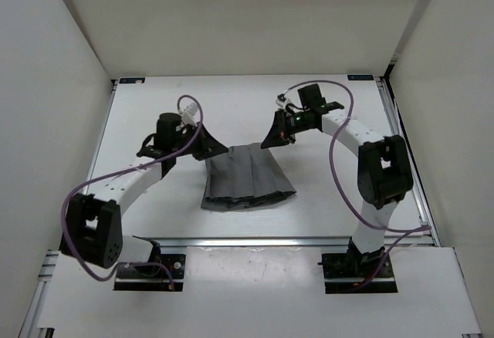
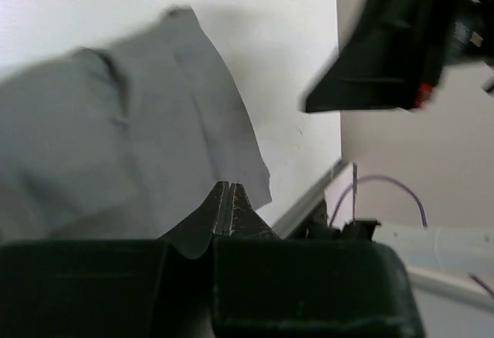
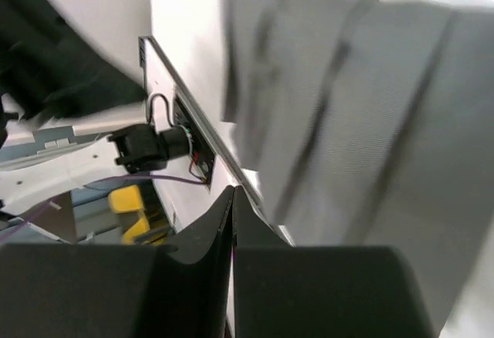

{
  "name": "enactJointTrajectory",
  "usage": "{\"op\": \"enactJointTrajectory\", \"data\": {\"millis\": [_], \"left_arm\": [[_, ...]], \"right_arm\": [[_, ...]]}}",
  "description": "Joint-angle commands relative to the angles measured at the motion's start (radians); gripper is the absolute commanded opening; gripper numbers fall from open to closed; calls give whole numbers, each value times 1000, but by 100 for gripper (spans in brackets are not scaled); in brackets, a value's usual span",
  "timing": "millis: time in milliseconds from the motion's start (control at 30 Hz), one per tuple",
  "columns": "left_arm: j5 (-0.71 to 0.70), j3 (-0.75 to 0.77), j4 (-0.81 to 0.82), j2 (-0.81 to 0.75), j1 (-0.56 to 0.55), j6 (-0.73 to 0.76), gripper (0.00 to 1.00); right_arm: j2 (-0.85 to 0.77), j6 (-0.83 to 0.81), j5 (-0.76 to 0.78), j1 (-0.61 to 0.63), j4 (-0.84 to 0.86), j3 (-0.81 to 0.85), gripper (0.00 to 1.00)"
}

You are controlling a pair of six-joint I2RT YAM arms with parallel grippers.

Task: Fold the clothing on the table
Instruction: Fold the skirt

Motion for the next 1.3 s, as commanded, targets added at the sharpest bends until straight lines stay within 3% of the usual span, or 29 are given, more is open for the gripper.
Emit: {"op": "enactJointTrajectory", "data": {"millis": [0,100,233,467,633,733,833,1067,1267], "left_arm": [[44,-105,196,113,-61,-103,0],[-2,-211,278,196,-51,-123,0],[-40,-297,229,270,-56,-77,0],[-112,-420,129,123,-120,-45,0],[-24,-378,60,-56,3,-57,0],[40,-307,-1,-113,36,-68,2],[76,-285,5,-147,22,-96,3],[-52,-322,-191,-218,19,-22,1],[-167,-460,-286,-313,-28,-3,0]], "right_arm": [[76,10,-54,6,94,-66,0],[130,78,-112,6,214,-153,0],[139,52,-68,16,169,-262,0],[24,-37,18,35,26,-431,0],[-57,-100,89,26,-109,-255,0],[-58,-105,90,30,-169,-69,0],[-18,-88,40,53,-175,1,0],[108,-90,32,217,-185,39,0],[162,-28,-34,331,-45,-115,0]]}}
